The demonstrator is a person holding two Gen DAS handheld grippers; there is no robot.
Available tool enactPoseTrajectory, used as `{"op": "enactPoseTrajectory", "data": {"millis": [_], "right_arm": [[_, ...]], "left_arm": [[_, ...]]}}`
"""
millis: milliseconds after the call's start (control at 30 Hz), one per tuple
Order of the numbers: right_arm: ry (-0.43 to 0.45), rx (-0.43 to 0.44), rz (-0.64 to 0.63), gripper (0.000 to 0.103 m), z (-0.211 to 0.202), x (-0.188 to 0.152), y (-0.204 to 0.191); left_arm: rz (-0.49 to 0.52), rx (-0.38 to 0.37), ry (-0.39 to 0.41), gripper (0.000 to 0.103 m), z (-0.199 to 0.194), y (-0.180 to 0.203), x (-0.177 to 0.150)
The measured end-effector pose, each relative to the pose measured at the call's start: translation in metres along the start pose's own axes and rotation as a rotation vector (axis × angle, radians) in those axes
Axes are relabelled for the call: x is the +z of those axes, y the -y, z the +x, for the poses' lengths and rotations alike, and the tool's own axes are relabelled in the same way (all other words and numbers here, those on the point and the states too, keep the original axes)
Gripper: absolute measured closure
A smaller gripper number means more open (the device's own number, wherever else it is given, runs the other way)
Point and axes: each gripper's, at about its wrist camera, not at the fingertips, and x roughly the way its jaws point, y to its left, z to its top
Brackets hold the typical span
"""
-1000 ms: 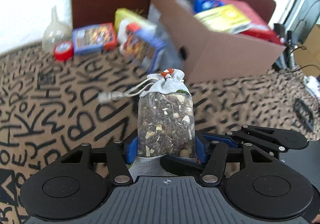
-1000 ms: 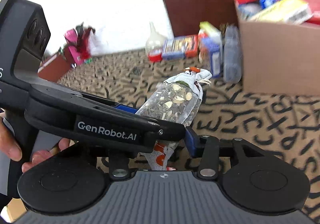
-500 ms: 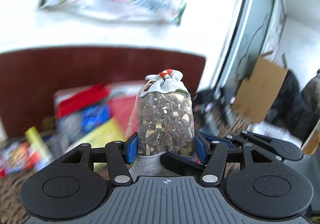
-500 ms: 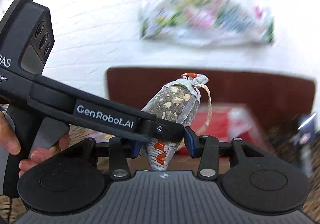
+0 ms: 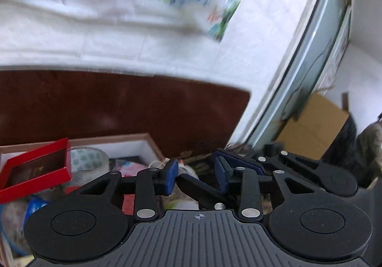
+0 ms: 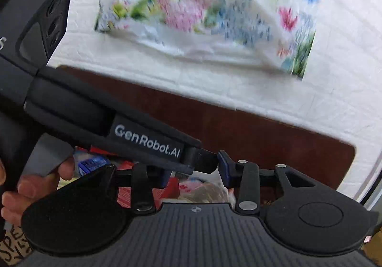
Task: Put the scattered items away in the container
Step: 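Lift the sachet and carry it over the cardboard box, then lower the sachet into the cardboard box and open the right gripper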
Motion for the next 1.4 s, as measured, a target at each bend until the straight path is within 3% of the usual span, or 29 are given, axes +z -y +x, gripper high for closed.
{"op": "enactPoseTrajectory", "data": {"millis": [67, 133, 200, 300, 400, 467, 567, 767, 867, 900, 933, 1033, 1133, 1267, 1400], "right_arm": [[-0.041, 0.005, 0.016, 0.064, 0.015, -0.010, 0.008], [-0.056, 0.002, 0.049, 0.064, 0.016, -0.019, 0.016], [-0.067, 0.005, 0.101, 0.063, 0.011, -0.024, 0.025], [-0.078, 0.045, 0.126, 0.063, 0.000, -0.032, 0.028], [-0.128, -0.012, 0.061, 0.063, -0.003, -0.041, 0.020], [-0.165, -0.007, 0.066, 0.063, 0.003, -0.048, 0.020], [-0.217, 0.010, 0.116, 0.064, 0.028, -0.057, 0.022], [-0.205, -0.020, 0.139, 0.066, 0.063, -0.065, 0.014], [-0.209, -0.029, 0.125, 0.066, 0.061, -0.066, 0.012], [-0.206, -0.030, 0.127, 0.062, 0.057, -0.067, 0.013], [-0.200, -0.030, 0.130, 0.048, 0.051, -0.066, 0.013], [-0.145, -0.064, 0.115, 0.021, 0.024, -0.065, 0.007], [-0.076, -0.080, 0.096, 0.003, -0.012, -0.061, -0.005], [-0.025, -0.033, 0.072, 0.001, -0.056, -0.064, -0.029], [-0.024, 0.000, 0.046, 0.001, -0.078, -0.075, -0.063]], "left_arm": [[-0.063, -0.018, -0.045, 0.034, 0.014, -0.016, -0.004], [-0.109, -0.050, -0.055, 0.033, 0.017, -0.027, -0.006], [-0.081, -0.060, -0.050, 0.030, 0.017, -0.029, -0.009], [-0.046, -0.012, -0.051, 0.020, 0.021, -0.028, -0.014], [-0.034, 0.020, -0.064, 0.018, 0.024, -0.029, -0.018], [-0.050, 0.037, -0.063, 0.011, 0.023, -0.030, -0.020], [-0.061, 0.058, -0.068, 0.010, 0.023, -0.031, -0.020], [-0.026, 0.104, -0.059, 0.008, 0.015, -0.035, -0.021], [-0.031, 0.105, -0.068, 0.008, 0.011, -0.038, -0.024], [-0.034, 0.104, -0.070, 0.008, 0.009, -0.038, -0.025], [-0.036, 0.103, -0.071, 0.007, 0.006, -0.039, -0.026], [-0.050, 0.111, -0.073, 0.004, -0.007, -0.038, -0.030], [-0.043, 0.088, -0.050, 0.000, -0.036, -0.034, -0.042], [0.024, 0.088, 0.023, 0.000, -0.088, -0.030, -0.082], [0.022, 0.136, 0.033, 0.000, -0.130, -0.033, -0.122]]}}
